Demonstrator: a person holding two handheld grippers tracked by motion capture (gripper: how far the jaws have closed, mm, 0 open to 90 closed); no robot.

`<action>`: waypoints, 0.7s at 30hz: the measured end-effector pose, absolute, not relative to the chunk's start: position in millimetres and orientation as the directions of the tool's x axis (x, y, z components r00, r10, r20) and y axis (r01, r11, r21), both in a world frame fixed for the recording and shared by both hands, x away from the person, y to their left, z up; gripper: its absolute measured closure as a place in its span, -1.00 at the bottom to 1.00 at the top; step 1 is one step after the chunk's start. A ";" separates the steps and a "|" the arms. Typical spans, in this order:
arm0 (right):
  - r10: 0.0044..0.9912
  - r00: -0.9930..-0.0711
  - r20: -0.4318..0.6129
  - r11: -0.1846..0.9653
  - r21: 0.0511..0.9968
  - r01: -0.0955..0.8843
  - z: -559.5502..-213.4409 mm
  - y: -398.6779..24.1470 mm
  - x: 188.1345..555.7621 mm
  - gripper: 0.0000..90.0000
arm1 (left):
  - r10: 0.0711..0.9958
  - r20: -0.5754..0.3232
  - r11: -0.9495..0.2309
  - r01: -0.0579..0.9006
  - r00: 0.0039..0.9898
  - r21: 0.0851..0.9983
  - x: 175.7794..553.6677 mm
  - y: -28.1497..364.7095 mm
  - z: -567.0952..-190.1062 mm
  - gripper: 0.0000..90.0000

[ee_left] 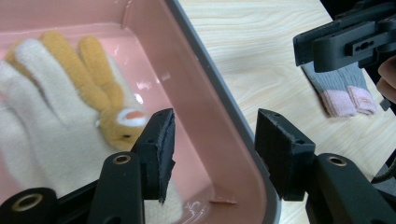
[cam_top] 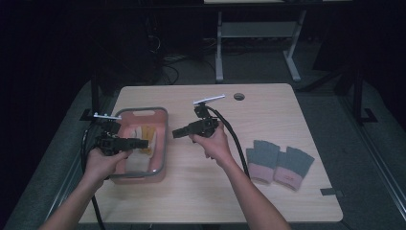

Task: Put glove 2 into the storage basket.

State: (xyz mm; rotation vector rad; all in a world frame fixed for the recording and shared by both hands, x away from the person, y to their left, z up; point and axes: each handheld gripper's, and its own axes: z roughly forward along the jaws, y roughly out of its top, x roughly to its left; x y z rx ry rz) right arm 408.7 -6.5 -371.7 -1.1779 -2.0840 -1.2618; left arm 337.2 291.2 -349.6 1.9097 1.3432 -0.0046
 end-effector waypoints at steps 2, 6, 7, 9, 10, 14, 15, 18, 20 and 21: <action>0.444 -0.545 0.711 0.220 0.503 0.836 -371.5 -9.6 408.5 0.53 | 0.792 -0.418 -0.136 0.796 0.445 0.590 337.4 288.7 -348.9 0.04; 0.447 -0.543 0.711 0.215 0.504 0.836 -371.3 -15.2 408.3 0.53 | 0.787 -0.417 -0.141 0.791 0.454 0.596 337.4 284.3 -347.1 0.03; 0.451 -0.541 0.710 0.214 0.502 0.838 -371.2 -16.3 408.1 0.53 | 0.786 -0.417 -0.141 0.789 0.456 0.598 337.4 283.2 -346.7 0.03; 0.452 -0.543 0.708 0.214 0.504 0.836 -371.3 -17.7 408.1 0.53 | 0.785 -0.417 -0.140 0.788 0.457 0.600 337.3 282.1 -346.2 0.03; 0.453 -0.540 0.709 0.212 0.502 0.838 -371.2 -19.0 408.0 0.52 | 0.785 -0.416 -0.142 0.787 0.460 0.601 337.2 281.2 -345.6 0.03; 0.458 -0.538 0.707 0.206 0.505 0.839 -370.8 -25.3 407.6 0.51 | 0.778 -0.419 -0.144 0.781 0.469 0.607 337.0 276.0 -344.2 0.01; 0.458 -0.539 0.706 0.204 0.507 0.837 -370.7 -26.4 407.5 0.51 | 0.776 -0.419 -0.144 0.780 0.471 0.608 336.9 274.9 -343.9 0.01; 0.460 -0.540 0.705 0.204 0.508 0.837 -369.7 -29.6 406.8 0.51 | 0.773 -0.420 -0.147 0.778 0.476 0.611 336.9 272.6 -343.5 0.00; 0.462 -0.539 0.704 0.203 0.508 0.837 -369.2 -31.8 406.2 0.51 | 0.770 -0.422 -0.146 0.775 0.479 0.614 336.7 269.0 -342.3 -0.01; 0.463 -0.538 0.704 0.201 0.508 0.838 -369.2 -33.0 406.0 0.50 | 0.770 -0.422 -0.146 0.775 0.479 0.614 336.7 269.0 -342.3 -0.01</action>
